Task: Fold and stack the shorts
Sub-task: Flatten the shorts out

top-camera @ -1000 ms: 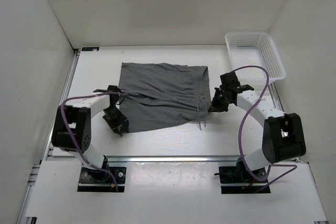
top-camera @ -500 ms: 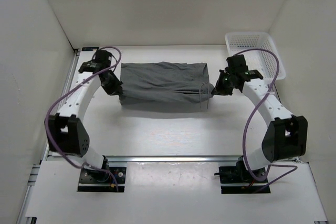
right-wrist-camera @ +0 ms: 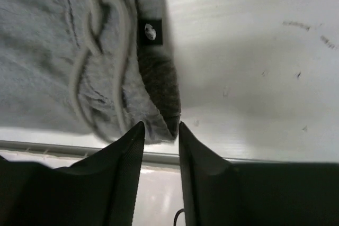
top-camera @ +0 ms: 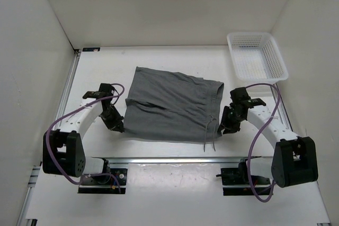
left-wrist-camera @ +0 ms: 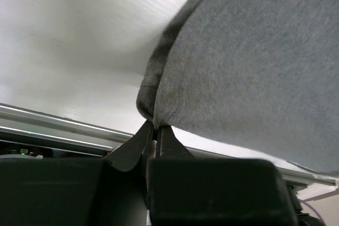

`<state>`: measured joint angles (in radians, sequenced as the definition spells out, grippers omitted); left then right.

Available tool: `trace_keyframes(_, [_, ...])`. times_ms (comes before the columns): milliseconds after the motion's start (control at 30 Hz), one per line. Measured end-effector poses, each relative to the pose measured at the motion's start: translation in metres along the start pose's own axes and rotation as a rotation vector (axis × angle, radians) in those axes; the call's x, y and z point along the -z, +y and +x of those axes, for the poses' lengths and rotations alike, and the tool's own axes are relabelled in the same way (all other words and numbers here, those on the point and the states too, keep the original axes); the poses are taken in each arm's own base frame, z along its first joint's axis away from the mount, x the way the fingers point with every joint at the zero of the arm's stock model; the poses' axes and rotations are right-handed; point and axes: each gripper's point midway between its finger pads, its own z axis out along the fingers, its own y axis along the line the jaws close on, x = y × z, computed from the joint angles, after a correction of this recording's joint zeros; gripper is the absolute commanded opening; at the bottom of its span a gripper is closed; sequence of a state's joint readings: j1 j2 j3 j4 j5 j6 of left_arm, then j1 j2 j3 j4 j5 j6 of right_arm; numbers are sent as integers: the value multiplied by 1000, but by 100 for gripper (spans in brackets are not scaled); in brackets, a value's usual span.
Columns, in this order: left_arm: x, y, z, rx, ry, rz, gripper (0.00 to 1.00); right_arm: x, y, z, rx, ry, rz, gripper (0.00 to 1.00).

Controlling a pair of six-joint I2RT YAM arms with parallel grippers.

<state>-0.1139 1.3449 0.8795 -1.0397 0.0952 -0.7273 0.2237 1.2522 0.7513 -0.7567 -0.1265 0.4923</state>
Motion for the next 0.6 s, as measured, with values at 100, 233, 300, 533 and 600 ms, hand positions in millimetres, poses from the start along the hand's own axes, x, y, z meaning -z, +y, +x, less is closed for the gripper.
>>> trace_keyframes(100, [-1, -4, 0, -19, -8, 10, 10, 6, 1, -5, -2, -30, 1, 38])
trace_keyframes(233, [-1, -8, -3, -23, -21, 21, 10, 19, 20, -40, 7, -109, -25, 38])
trace_keyframes(300, [-1, -9, -3, -25, -23, 23, 10, 15, 30, -64, 12, -131, -27, 46])
trace_keyframes(533, [1, -13, -4, -37, -31, 33, 10, -27, 38, -104, 14, -89, 16, 49])
trace_keyframes(600, [1, -13, -4, -38, -33, 34, 10, -28, 42, -115, 15, -101, 21, 49])
